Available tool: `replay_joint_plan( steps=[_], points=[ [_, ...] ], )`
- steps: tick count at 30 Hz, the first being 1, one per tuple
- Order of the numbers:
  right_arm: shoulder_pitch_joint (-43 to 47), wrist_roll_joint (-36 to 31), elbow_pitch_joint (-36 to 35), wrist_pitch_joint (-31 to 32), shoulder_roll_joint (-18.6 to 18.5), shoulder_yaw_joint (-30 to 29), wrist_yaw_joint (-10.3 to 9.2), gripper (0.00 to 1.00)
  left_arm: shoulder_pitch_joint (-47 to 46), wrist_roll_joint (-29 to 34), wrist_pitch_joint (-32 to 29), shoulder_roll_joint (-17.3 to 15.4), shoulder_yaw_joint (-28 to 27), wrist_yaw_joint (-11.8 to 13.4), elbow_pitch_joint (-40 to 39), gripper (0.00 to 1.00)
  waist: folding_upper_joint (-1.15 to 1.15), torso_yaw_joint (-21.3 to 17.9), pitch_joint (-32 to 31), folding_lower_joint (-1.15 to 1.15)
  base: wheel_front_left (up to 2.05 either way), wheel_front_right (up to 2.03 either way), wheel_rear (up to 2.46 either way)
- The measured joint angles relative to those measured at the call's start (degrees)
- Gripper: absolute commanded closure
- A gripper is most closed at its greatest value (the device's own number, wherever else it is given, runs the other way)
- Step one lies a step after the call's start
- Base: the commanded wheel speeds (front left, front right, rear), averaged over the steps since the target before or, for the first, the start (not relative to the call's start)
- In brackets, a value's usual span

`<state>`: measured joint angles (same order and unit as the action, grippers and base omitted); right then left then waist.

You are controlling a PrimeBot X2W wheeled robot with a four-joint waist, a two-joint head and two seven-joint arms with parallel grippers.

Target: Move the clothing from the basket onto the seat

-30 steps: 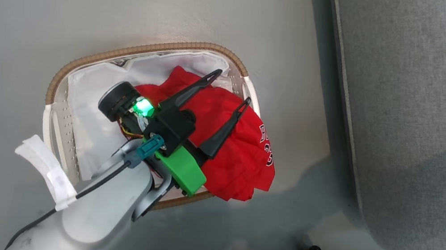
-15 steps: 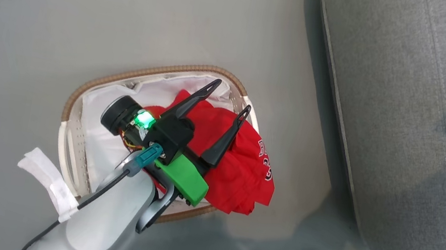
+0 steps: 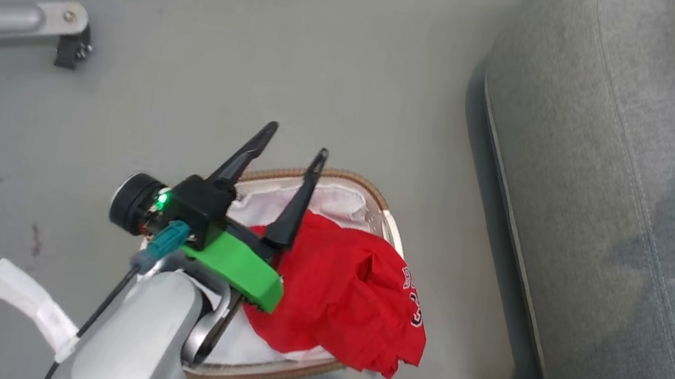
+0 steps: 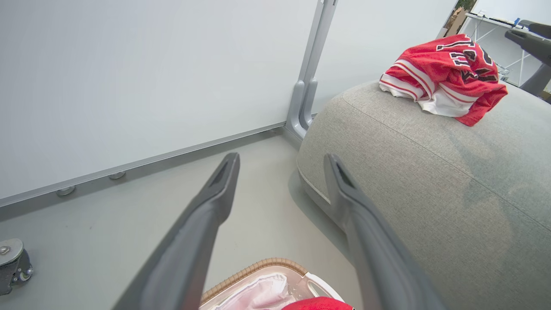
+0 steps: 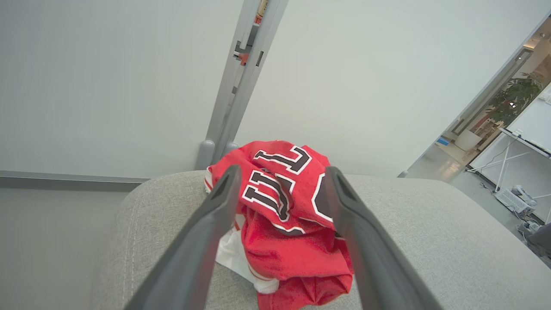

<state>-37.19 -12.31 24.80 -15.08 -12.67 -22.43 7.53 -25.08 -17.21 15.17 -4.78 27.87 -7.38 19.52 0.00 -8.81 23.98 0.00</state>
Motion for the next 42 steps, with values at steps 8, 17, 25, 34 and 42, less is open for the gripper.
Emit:
replay_joint_plan(
  steps=[8,17,25,34,42],
  points=[
    [4.7,2.8,1.5,0.0,2.2,7.3,0.0,0.0,7.1,0.1,0.0,1.2,-9.7,0.5,0.1,0.0,0.0,2.8,-8.3,0.0,0.0,0.0,0.0],
    [12.5,7.0,-0.9,0.0,7.9,12.3,0.0,0.0,15.0,0.8,0.0,1.7,-19.0,0.8,-0.3,0.0,0.0,6.6,-15.5,0.0,0.0,0.0,0.0],
    [19.4,9.8,-3.9,0.0,9.8,16.0,0.0,0.0,19.8,0.9,0.0,1.8,-23.0,0.7,-0.5,0.0,0.0,9.8,-18.7,0.0,0.0,0.0,0.0],
    [27.4,17.1,-4.3,0.0,9.9,18.8,0.0,0.0,21.3,-0.5,0.0,1.9,-21.4,0.6,0.2,0.0,0.0,11.9,-21.3,0.0,0.0,0.0,0.0],
    [28.5,18.2,-4.2,0.0,9.9,20.3,0.0,0.0,22.0,-0.5,0.0,1.9,-20.6,0.5,1.0,0.0,0.0,11.8,-22.1,0.0,0.0,0.0,0.0]
  ],
)
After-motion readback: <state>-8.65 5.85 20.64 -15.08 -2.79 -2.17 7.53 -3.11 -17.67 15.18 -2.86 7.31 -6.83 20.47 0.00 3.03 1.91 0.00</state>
